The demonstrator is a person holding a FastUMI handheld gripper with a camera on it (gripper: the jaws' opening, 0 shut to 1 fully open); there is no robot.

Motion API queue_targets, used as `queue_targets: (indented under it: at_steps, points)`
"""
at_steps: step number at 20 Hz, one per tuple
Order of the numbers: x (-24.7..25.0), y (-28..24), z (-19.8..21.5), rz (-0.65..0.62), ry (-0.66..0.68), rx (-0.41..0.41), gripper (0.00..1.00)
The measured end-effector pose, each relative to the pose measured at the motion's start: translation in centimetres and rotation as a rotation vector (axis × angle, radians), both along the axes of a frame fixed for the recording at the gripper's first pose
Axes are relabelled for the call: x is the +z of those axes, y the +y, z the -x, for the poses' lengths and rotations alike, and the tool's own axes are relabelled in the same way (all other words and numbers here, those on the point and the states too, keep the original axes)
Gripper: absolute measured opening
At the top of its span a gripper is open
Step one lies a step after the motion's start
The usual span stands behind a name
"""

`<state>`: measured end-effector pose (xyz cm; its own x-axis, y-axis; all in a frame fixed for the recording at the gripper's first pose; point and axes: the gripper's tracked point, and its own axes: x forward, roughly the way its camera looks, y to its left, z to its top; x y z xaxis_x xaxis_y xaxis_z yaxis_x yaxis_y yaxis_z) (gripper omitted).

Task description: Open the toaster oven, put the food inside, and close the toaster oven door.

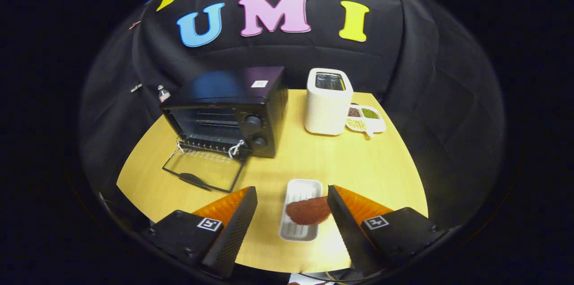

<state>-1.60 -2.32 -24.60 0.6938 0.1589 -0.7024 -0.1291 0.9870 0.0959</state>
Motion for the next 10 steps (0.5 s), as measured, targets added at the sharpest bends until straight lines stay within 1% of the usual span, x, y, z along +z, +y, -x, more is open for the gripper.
queue_targets:
  at_steps: [3, 5, 8, 10]
  points:
    - [-2.0, -2.5, -0.9, -0.042, 0.107, 0.01, 0.98]
    - [-3.7, -3.2, -1.2, -0.077, 0.188, 0.04, 0.98]
    - [-6.5, -5.1, -1.1, -0.08, 0.299, 0.071, 0.97]
    - [-8.1, -5.2, -1.0, -0.102, 0.362, 0.104, 0.96]
